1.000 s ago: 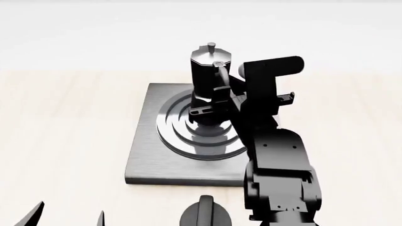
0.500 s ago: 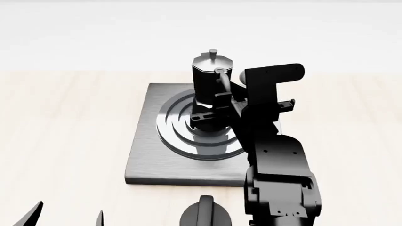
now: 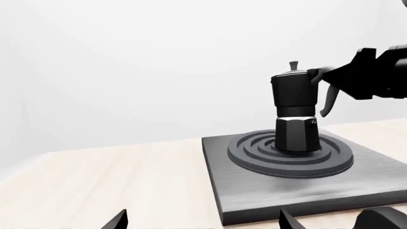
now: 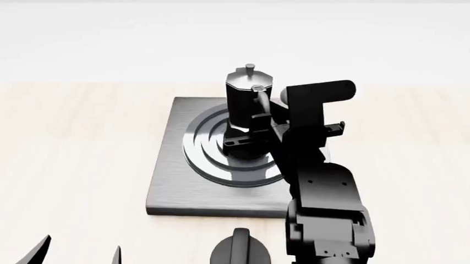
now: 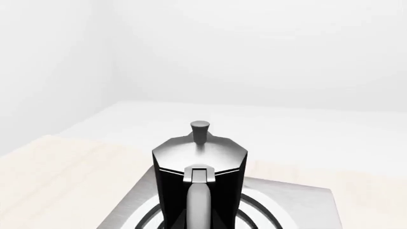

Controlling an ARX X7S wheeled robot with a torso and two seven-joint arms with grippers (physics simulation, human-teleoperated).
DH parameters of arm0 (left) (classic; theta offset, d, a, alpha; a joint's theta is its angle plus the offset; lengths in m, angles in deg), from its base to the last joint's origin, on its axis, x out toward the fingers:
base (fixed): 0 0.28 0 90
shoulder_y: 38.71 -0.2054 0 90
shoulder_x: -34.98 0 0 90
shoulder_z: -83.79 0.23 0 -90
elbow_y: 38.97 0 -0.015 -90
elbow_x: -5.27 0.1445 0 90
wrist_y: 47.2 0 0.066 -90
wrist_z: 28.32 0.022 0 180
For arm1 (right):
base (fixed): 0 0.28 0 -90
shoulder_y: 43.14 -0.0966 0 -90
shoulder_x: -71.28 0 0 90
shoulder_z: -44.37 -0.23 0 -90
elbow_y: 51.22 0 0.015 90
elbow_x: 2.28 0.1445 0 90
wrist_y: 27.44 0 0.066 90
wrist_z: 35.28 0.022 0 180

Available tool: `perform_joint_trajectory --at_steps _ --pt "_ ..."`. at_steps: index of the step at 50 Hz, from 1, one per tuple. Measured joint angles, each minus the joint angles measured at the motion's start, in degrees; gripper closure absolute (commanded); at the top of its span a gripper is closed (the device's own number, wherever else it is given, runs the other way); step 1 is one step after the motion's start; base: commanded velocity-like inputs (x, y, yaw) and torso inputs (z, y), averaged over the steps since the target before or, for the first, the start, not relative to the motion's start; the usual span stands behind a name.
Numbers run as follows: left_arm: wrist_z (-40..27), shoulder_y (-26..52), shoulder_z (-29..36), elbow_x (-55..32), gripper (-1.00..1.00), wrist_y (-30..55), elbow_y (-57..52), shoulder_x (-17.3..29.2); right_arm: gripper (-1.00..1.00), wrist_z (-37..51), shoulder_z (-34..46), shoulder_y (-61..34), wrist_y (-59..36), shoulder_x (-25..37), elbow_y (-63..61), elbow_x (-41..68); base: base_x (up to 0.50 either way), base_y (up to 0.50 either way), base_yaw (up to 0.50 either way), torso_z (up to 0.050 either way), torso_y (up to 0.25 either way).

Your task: Put the moka pot on the stove.

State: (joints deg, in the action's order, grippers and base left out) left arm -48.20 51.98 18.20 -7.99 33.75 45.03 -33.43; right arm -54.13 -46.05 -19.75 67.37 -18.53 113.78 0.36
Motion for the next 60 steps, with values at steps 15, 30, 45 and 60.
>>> perform_joint_trajectory --at_steps 15,30,45,60 --pt "0.0 0.1 0.2 -0.1 -1.00 -0.2 0.4 0.0 1.00 0.2 1.1 0.2 -0.2 0.1 -0.1 2.2 0.00 0.00 0.00 0.001 0.000" --pt "-0.2 0.1 0.4 0.0 -1.00 -0.2 0.4 0.1 -1.00 -0.1 1.5 0.9 -0.3 0.3 -0.9 3.6 0.00 0.00 0.00 0.000 0.000" --pt "-0.4 0.1 0.6 0.1 -1.00 -0.1 0.0 0.2 -1.00 -1.5 -0.3 2.7 0.4 0.1 -0.2 1.7 0.00 0.00 0.00 0.000 0.000" --pt "-0.6 0.1 1.0 0.2 -1.00 0.1 -0.5 0.4 -1.00 -2.5 -1.9 2.8 2.1 0.2 -0.1 0.2 0.00 0.00 0.00 0.000 0.000"
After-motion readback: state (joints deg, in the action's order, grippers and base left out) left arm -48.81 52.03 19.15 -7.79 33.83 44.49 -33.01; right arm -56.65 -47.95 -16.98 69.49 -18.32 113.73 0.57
